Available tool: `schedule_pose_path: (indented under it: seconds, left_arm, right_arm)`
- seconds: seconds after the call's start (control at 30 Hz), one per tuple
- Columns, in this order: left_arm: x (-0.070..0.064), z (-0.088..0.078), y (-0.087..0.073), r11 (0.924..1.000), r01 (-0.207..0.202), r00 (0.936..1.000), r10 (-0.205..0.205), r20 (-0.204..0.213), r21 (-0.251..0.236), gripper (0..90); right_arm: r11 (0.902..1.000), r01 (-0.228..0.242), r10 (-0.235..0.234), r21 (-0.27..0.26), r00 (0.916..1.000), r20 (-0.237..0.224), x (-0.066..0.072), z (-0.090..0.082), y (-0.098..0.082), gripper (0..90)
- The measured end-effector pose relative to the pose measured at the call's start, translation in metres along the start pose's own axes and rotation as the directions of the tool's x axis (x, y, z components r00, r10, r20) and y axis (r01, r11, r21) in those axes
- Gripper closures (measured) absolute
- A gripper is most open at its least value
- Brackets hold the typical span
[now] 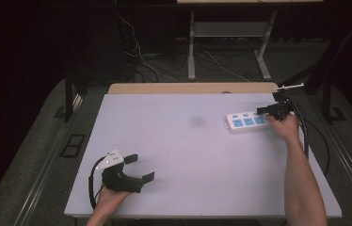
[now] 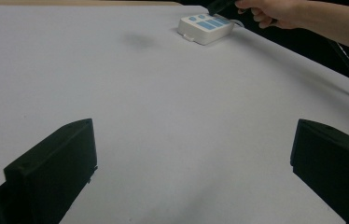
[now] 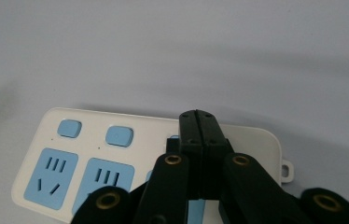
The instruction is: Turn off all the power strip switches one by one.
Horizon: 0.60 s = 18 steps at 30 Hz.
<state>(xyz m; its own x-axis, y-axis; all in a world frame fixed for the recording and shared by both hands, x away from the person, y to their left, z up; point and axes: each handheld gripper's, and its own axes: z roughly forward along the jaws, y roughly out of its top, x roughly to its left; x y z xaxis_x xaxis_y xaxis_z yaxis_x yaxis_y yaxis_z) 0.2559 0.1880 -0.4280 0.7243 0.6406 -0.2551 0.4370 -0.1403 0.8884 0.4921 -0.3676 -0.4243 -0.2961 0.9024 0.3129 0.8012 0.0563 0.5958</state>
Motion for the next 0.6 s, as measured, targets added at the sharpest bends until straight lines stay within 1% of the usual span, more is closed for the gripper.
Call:
schedule_pose_path:
  seconds: [0.13, 0.2, 0.3, 0.33, 0.37, 0.43, 0.47, 0.6]
  left_arm:
    - [0.000, 0.000, 0.000, 1.0000, 0.001, 1.0000, -0.001, -0.001, -0.001, 0.0]
    - [0.000, 0.000, 0.000, 1.0000, 0.000, 1.0000, 0.000, -0.002, 0.000, 0.0]
    - [0.001, 0.000, 0.000, 1.0000, 0.001, 1.0000, -0.001, 0.000, 0.000, 0.0]
    - [0.001, 0.000, 0.000, 1.0000, 0.000, 1.0000, 0.000, 0.000, -0.001, 0.0]
    - [0.001, -0.001, 0.000, 1.0000, -0.001, 1.0000, 0.001, -0.001, -0.001, 0.0]
    - [0.000, -0.001, 0.000, 1.0000, -0.001, 1.0000, 0.001, -0.002, -0.002, 0.0]
    - [0.000, -0.002, 0.000, 1.0000, -0.002, 1.0000, 0.002, -0.002, -0.002, 0.0]
    - [0.001, -0.002, 0.000, 1.0000, -0.001, 1.0000, 0.001, -0.001, -0.002, 0.0]
  right_arm:
    - [0.9999, 0.010, -0.010, 0.003, 0.9999, 0.013, 0.002, 0.000, 0.001, 90.0]
    - [0.9999, 0.009, -0.009, 0.007, 1.0000, -0.003, 0.003, 0.001, 0.001, 90.0]
    - [0.9997, 0.024, -0.024, 0.005, 0.9997, -0.005, 0.008, 0.003, 0.002, 90.0]
    - [0.9995, 0.027, -0.027, 0.019, 0.9993, -0.026, 0.011, 0.007, 0.003, 90.0]
    - [0.9995, 0.027, -0.027, 0.019, 0.9993, -0.026, 0.011, 0.007, 0.003, 90.0]
    - [0.9992, 0.038, -0.039, 0.009, 0.9992, 0.009, 0.015, 0.008, 0.004, 90.0]
    - [0.9991, 0.040, -0.040, 0.011, 0.9991, 0.013, 0.015, 0.008, 0.005, 90.0]
    - [0.9998, 0.020, -0.020, 0.007, 0.9998, -0.005, 0.013, 0.008, 0.003, 90.0]
